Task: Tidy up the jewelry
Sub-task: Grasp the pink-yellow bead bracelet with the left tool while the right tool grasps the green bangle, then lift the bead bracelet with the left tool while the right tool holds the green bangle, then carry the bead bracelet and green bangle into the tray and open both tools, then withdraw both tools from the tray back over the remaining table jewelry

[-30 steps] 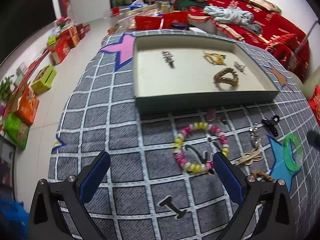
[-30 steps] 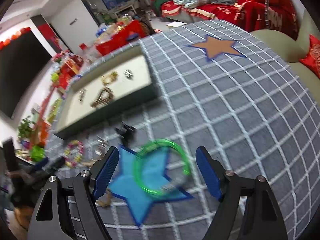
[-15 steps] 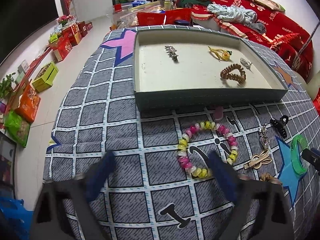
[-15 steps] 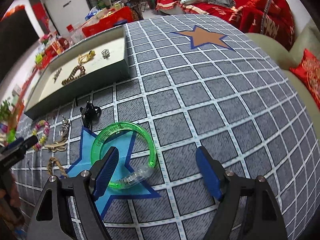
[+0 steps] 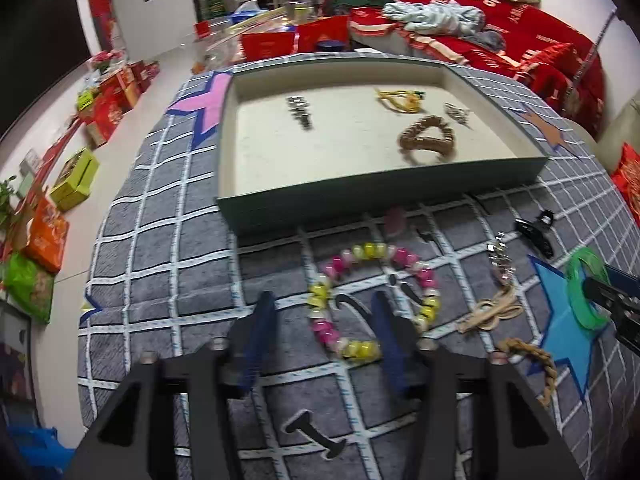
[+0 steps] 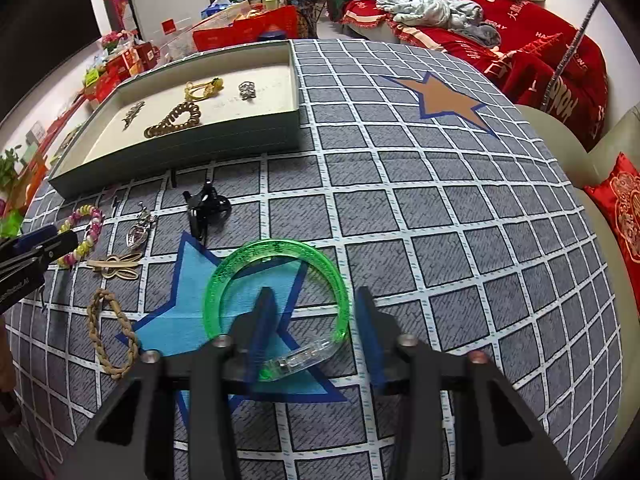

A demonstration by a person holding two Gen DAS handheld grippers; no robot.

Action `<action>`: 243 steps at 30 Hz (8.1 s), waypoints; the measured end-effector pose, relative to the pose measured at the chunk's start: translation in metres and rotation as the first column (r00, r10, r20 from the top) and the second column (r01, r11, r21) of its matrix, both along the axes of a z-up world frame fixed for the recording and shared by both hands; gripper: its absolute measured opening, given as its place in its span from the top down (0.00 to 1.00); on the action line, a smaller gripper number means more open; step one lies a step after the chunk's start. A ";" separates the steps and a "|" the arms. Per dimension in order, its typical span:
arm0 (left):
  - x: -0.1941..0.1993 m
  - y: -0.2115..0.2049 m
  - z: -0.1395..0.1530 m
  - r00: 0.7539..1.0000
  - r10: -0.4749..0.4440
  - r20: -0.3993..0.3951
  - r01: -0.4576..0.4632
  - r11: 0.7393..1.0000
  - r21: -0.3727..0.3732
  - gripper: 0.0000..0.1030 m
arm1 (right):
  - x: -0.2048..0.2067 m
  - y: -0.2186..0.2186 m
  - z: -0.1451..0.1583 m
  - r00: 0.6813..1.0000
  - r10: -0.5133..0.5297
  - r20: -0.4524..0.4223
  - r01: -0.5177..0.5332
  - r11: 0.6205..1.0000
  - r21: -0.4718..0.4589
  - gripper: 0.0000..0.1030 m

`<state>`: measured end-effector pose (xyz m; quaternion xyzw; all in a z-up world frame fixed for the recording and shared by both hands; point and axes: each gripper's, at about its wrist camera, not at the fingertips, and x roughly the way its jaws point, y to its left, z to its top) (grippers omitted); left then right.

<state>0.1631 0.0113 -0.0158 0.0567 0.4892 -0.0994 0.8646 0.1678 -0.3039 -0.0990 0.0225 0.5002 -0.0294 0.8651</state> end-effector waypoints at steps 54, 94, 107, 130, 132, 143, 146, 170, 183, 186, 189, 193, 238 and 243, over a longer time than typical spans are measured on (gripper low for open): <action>-0.035 0.028 0.031 0.999 0.051 0.001 -0.050 0.995 -0.081 0.83 | -0.021 -0.016 0.033 0.994 -0.048 0.100 0.026 0.979 0.203 0.91; -0.058 0.040 0.045 0.987 0.054 0.152 -0.015 0.969 -0.246 0.82 | -0.024 -0.007 0.033 0.994 -0.035 0.103 0.009 0.972 0.236 0.91; -0.019 0.010 -0.006 0.977 0.016 0.212 0.046 0.957 -0.285 0.00 | -0.025 0.000 0.030 0.994 -0.033 0.100 0.007 0.970 0.244 0.91; 0.102 -0.046 -0.120 0.996 0.086 -0.005 -0.086 0.995 -0.046 0.00 | -0.030 -0.002 0.031 0.995 -0.028 0.099 0.002 0.966 0.258 0.91; 0.104 -0.045 -0.118 0.997 0.072 -0.008 -0.072 0.997 -0.030 0.00 | -0.030 0.001 0.030 0.995 -0.026 0.097 0.000 0.966 0.258 0.91; 0.091 -0.076 -0.118 0.997 -0.079 0.013 0.080 0.995 -0.062 0.74 | -0.027 0.008 0.032 0.996 -0.013 0.093 -0.012 0.965 0.262 0.91; 0.086 -0.072 -0.112 0.997 -0.077 0.019 0.079 0.990 -0.115 0.74 | -0.024 0.009 0.037 0.995 -0.008 0.100 -0.019 0.966 0.258 0.91; 0.145 -0.021 0.001 0.993 -0.031 0.117 0.056 0.975 -0.214 0.74 | 0.110 0.025 0.074 0.992 0.017 0.126 -0.042 0.979 0.198 0.91; 0.198 -0.024 -0.035 0.999 0.019 0.029 -0.014 0.989 -0.150 0.74 | 0.177 0.023 0.040 0.999 -0.029 0.035 0.025 0.991 0.128 0.91; 0.203 -0.025 -0.041 0.999 0.028 0.018 -0.026 0.991 -0.134 0.74 | 0.188 0.025 0.032 0.999 -0.036 0.018 0.034 0.992 0.118 0.91; 0.206 -0.025 -0.046 0.999 0.041 0.013 -0.039 0.993 -0.112 0.74 | 0.195 0.025 0.026 0.999 -0.043 0.006 0.042 0.994 0.102 0.91; 0.205 -0.024 -0.049 0.998 0.056 0.023 -0.054 0.996 -0.078 0.74 | 0.200 0.025 0.019 0.999 -0.046 -0.008 0.047 0.994 0.100 0.91; 0.143 -0.020 0.004 0.975 0.038 0.217 -0.018 0.995 -0.097 0.00 | 0.111 0.015 0.077 0.988 -0.028 0.154 -0.013 0.966 0.257 0.21; 0.116 -0.020 0.004 0.985 -0.009 0.171 0.033 0.990 -0.138 0.00 | 0.090 0.009 0.073 0.991 -0.024 0.132 -0.013 0.962 0.273 0.21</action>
